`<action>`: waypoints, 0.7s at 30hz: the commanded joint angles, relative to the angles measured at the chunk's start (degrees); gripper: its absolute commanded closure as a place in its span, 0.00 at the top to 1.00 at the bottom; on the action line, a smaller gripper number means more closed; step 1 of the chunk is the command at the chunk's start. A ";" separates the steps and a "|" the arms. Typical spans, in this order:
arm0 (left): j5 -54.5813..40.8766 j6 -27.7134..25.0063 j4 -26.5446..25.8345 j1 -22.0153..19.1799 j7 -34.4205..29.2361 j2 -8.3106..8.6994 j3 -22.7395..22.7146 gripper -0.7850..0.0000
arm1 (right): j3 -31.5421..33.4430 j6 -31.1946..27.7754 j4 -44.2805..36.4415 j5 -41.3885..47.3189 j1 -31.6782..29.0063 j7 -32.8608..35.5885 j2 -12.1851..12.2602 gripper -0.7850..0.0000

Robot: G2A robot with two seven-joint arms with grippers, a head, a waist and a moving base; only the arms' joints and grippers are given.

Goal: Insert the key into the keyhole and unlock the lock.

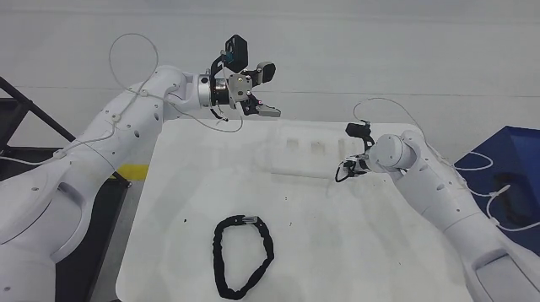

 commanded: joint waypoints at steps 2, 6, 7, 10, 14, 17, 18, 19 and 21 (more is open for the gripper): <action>0.00 0.00 0.00 0.00 0.00 0.00 0.00 1.00 | -0.28 0.93 0.45 -0.82 0.17 0.24 -0.26 0.00; 0.00 0.00 0.00 0.00 0.00 0.00 0.00 1.00 | -0.74 1.89 1.25 -1.84 0.83 0.78 -0.73 0.00; 0.00 0.00 0.00 0.00 0.00 0.00 0.00 1.00 | -0.62 1.79 1.54 -1.81 1.11 0.98 -0.80 0.00; 0.00 0.00 0.00 0.00 0.00 0.00 0.00 1.00 | 0.02 1.01 1.90 -1.93 2.08 3.27 -0.68 0.00; 0.00 0.00 0.00 0.00 0.00 0.00 0.00 1.00 | 0.36 1.91 0.79 -5.25 3.26 7.26 -0.06 0.00; 0.00 0.00 0.00 0.00 0.00 0.00 0.00 1.00 | 1.91 2.28 -1.16 -5.41 3.07 9.28 0.63 0.00; 0.00 0.00 0.00 0.00 0.00 0.00 0.00 1.00 | 2.68 2.30 -1.93 -5.36 2.89 9.76 0.96 0.00; 0.00 0.00 0.00 0.00 0.00 0.00 0.00 1.00 | 3.66 1.86 -2.90 -4.85 2.55 10.15 1.33 0.00; 0.00 0.00 0.00 0.00 0.00 0.00 0.00 1.00 | 5.84 0.55 -4.66 -3.88 1.72 11.55 2.22 0.00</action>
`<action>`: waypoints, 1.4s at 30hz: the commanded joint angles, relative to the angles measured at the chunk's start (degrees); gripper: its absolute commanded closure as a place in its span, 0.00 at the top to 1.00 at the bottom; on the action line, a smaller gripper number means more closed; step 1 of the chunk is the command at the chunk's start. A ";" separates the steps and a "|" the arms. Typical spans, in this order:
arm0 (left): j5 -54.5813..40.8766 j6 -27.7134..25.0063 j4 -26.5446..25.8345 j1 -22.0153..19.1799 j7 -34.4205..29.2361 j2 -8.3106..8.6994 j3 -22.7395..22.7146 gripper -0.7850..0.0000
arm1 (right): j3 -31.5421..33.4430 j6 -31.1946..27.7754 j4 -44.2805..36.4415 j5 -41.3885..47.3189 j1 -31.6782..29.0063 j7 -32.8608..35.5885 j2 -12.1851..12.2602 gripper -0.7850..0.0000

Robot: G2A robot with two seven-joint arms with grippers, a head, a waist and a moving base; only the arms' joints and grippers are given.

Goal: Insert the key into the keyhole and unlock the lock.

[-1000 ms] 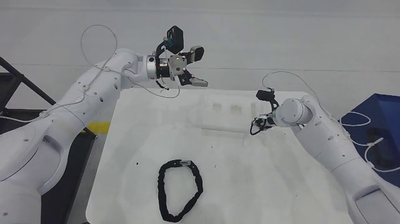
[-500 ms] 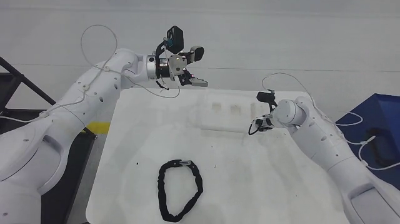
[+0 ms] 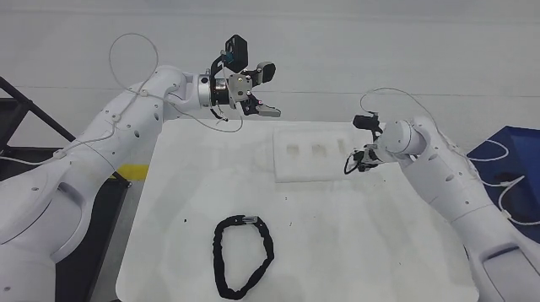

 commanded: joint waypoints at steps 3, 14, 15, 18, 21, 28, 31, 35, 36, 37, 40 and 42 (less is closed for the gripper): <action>0.00 0.00 0.00 0.00 0.00 0.00 0.00 1.00 | 4.96 -3.42 -4.32 2.81 -2.27 2.77 1.88 0.00; 0.00 0.00 0.00 0.00 0.00 0.00 0.00 1.00 | 25.46 -12.03 -24.68 14.93 -16.36 8.02 7.91 0.00; 0.00 0.00 0.00 0.00 0.00 0.00 0.00 1.00 | 27.27 -12.71 -26.68 16.92 -17.91 7.93 8.24 0.00; 0.00 0.00 0.00 0.00 0.00 0.00 0.00 1.00 | 32.43 -14.50 -31.30 21.10 -22.17 6.38 9.09 0.00; 0.00 0.00 0.00 0.00 0.00 0.00 0.00 1.00 | 36.02 -16.24 -34.03 24.14 -25.33 4.97 9.64 0.00; 0.00 0.00 0.00 0.00 0.00 0.00 0.00 1.00 | 38.10 -17.35 -35.24 26.12 -27.16 4.17 10.02 0.00; 0.00 0.00 0.00 0.00 0.00 0.00 0.00 1.00 | 38.10 -17.35 -35.24 26.12 -27.16 4.17 10.02 0.00; 0.00 0.00 0.00 0.00 0.00 0.00 0.00 1.00 | 38.10 -17.35 -35.24 26.12 -27.16 4.17 10.02 0.00; 0.00 0.00 0.00 0.00 0.00 0.00 0.00 1.00 | 38.10 -17.35 -35.24 26.12 -27.16 4.17 10.02 0.00; 0.00 0.00 0.00 0.00 0.00 0.00 0.00 1.00 | 38.10 -17.35 -35.24 26.12 -27.16 4.17 10.02 0.00; -1.26 0.99 0.46 1.29 0.19 0.11 -0.49 1.00 | 38.10 -17.35 -35.24 26.12 -27.16 4.17 10.02 0.00; -0.68 2.01 0.99 2.57 -1.07 0.41 -1.12 1.00 | 38.10 -17.35 -35.24 26.12 -27.16 4.17 10.02 0.00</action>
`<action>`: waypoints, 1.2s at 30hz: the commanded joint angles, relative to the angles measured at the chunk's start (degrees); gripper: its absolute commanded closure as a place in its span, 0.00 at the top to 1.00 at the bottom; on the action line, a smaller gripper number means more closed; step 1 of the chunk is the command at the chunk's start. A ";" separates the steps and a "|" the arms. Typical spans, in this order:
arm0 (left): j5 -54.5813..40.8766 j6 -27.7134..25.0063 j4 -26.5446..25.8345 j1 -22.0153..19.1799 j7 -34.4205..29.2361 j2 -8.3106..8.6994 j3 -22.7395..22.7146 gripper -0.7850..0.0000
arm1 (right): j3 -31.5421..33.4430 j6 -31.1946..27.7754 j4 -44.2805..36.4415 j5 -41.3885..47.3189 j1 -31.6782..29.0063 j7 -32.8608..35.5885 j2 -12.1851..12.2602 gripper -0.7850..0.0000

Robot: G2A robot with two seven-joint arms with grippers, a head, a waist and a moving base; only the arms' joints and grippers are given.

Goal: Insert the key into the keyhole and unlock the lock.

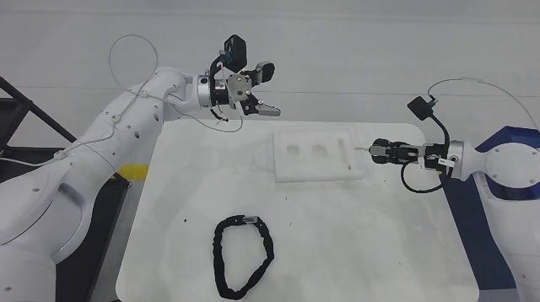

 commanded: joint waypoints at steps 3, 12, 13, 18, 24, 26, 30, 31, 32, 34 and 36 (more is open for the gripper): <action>0.12 -0.71 0.50 3.27 -1.51 0.84 -1.40 1.00 | 0.00 0.00 0.00 0.00 0.00 0.00 0.00 0.00; 6.91 -1.47 -4.64 10.77 -2.14 4.02 -3.05 1.00 | 0.00 0.00 0.00 0.00 0.00 0.00 0.00 0.00; 7.59 -1.47 -5.17 11.45 -1.95 4.48 -3.21 1.00 | 0.00 0.00 0.00 0.00 0.00 0.00 0.00 0.00; 10.57 -1.47 -7.49 14.74 -0.03 6.84 -3.76 1.00 | 0.00 0.00 0.00 0.00 0.00 0.00 0.00 0.00; 13.25 -1.47 -10.51 16.58 -1.74 9.46 -1.32 1.00 | 0.00 0.00 0.00 0.00 0.00 0.00 0.00 0.00; 12.06 -1.47 -10.95 16.72 -2.08 10.06 -0.62 1.00 | 0.00 0.00 0.00 0.00 0.00 0.00 0.00 0.00; 10.99 -1.47 -12.03 16.57 -3.81 11.10 1.40 1.00 | 0.00 0.00 0.00 0.00 0.00 0.00 0.00 0.00; 10.84 -1.47 -12.33 16.44 -4.56 11.32 2.12 1.00 | 0.00 0.00 0.00 0.00 0.00 0.00 0.00 0.00; 10.84 -1.47 -12.33 16.44 -4.56 11.32 2.12 1.00 | 0.00 0.00 0.00 0.00 0.00 0.00 0.00 0.00; 10.84 -1.47 -12.33 16.44 -4.56 11.32 2.12 1.00 | 0.00 0.00 0.00 0.00 0.00 0.00 0.00 0.00; 10.84 -1.47 -12.33 16.44 -4.56 11.32 2.12 1.00 | 0.00 0.00 0.00 0.00 0.00 0.00 0.00 0.00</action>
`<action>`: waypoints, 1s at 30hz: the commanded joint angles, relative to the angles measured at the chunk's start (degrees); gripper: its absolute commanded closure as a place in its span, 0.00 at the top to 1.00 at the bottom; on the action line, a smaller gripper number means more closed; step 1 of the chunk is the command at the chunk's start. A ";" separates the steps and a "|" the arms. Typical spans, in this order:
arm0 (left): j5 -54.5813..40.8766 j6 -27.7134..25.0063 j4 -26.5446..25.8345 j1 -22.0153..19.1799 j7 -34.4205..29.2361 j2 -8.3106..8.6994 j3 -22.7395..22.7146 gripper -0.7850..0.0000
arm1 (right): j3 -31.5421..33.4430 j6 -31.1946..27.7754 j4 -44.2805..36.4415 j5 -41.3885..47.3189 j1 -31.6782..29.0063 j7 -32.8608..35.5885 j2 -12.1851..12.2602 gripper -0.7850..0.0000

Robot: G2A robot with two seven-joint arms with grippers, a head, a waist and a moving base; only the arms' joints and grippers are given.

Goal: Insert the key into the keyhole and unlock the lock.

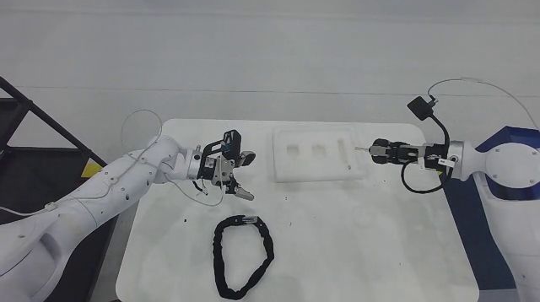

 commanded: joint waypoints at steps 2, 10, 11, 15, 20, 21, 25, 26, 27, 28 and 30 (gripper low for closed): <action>0.01 0.00 0.01 0.01 0.03 -0.01 -0.03 1.00 | 0.00 0.00 0.00 0.00 0.00 0.00 0.00 0.00; 0.01 0.00 0.01 0.01 0.03 -0.01 -0.03 1.00 | 0.00 0.00 0.00 0.00 0.00 0.00 0.00 0.00; 0.01 0.00 0.01 0.01 0.03 -0.01 -0.03 1.00 | 0.00 0.00 0.00 0.00 0.00 0.00 0.00 0.00; 1.11 2.12 -0.73 0.51 -0.51 0.00 -0.62 1.00 | 0.00 0.00 0.00 0.00 0.00 0.00 0.00 0.00; 4.44 0.32 -0.32 3.02 1.56 0.64 -2.20 1.00 | 0.00 0.00 0.00 0.00 0.00 0.00 0.00 0.00; 5.87 0.18 -0.09 3.58 1.92 0.83 -2.46 1.00 | 0.00 0.00 0.00 0.00 0.00 0.00 0.00 0.00; 10.58 0.58 0.72 6.19 4.49 1.41 -3.41 1.00 | 0.00 0.00 0.00 0.00 0.00 0.00 0.00 0.00; 12.20 0.77 0.47 6.77 5.35 1.51 -3.62 1.00 | 0.00 0.00 0.00 0.00 0.00 0.00 0.00 0.00; 14.17 1.28 0.32 7.35 6.16 1.60 -3.79 1.00 | 0.00 0.00 0.00 0.00 0.00 0.00 0.00 0.00; 16.19 2.19 0.00 7.93 7.29 1.68 -4.00 1.00 | 0.00 0.00 0.00 0.00 0.00 0.00 0.00 0.00; 19.87 3.92 -0.38 9.27 10.32 1.80 -4.35 1.00 | 0.00 0.00 0.00 0.00 0.00 0.00 0.00 0.00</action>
